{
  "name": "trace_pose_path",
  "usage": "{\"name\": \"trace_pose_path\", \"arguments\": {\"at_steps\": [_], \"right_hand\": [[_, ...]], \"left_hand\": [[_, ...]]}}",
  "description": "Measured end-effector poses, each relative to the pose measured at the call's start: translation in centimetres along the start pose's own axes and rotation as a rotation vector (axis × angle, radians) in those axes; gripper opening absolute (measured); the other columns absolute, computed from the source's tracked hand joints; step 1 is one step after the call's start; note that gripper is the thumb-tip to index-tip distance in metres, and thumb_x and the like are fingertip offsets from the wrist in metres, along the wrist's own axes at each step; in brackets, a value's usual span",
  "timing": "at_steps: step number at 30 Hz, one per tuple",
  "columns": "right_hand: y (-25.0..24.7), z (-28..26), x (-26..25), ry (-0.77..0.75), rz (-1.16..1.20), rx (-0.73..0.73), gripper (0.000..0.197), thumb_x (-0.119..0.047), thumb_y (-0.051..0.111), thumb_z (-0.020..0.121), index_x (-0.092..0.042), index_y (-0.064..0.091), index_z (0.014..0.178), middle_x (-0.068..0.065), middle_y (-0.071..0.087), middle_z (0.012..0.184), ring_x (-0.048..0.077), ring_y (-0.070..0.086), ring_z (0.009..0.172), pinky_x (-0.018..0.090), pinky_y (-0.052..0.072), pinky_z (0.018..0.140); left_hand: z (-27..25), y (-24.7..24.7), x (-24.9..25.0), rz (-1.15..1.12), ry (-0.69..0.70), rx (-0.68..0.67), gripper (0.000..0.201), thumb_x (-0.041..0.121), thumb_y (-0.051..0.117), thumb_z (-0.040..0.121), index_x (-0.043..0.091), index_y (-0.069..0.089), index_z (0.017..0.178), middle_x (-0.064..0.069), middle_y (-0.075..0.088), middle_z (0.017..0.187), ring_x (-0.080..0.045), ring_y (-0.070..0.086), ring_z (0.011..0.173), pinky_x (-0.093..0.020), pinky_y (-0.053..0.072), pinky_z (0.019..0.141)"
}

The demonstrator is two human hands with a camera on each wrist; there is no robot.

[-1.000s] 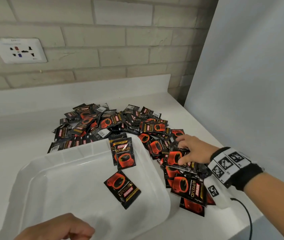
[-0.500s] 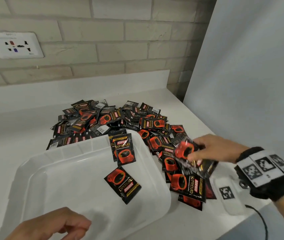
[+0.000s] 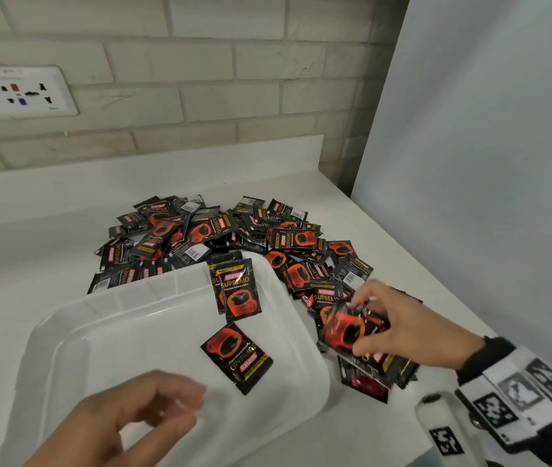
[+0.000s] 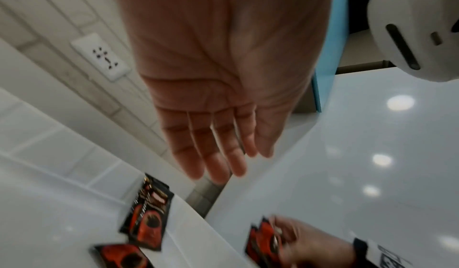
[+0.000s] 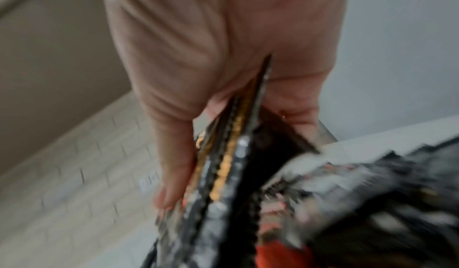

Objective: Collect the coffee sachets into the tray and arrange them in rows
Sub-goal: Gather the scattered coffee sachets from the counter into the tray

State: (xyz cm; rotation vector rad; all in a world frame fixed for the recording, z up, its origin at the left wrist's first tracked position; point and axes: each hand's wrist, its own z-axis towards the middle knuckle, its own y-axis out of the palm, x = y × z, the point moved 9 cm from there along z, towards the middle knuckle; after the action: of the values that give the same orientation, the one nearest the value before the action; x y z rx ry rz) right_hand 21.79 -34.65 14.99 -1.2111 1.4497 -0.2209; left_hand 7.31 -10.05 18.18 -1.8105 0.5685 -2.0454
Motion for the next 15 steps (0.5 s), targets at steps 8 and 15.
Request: {"name": "trace_pose_path", "arguments": {"at_steps": [8,15], "right_hand": [[1.3,-1.8,-12.5,-0.365,0.476,0.120,0.030,-0.018,0.053,0.091,-0.036,0.037,0.109,-0.020,0.059,0.100,-0.008,0.058,0.092,0.010,0.046,0.083],[3.0,-1.5,-11.7,-0.346,0.240,0.055,0.053,-0.034,0.046,0.094,-0.038,0.020,0.140,-0.011,0.032,0.130,0.001,0.042,0.112,0.024,0.039,0.099]], "left_hand": [[4.5,4.6,1.2,-0.548,-0.183,-0.135,0.095,0.071,0.079,0.026,0.030,0.060,0.109,0.005,0.071,0.101,-0.013,0.069,0.090,-0.021,0.056,0.067],[3.9,0.3,-2.0,-0.556,-0.314,0.069,0.079,0.060,0.085,0.005,0.041,0.069,0.079,-0.003,0.074,0.089,-0.026,0.071,0.072,-0.037,0.053,0.061]]}}
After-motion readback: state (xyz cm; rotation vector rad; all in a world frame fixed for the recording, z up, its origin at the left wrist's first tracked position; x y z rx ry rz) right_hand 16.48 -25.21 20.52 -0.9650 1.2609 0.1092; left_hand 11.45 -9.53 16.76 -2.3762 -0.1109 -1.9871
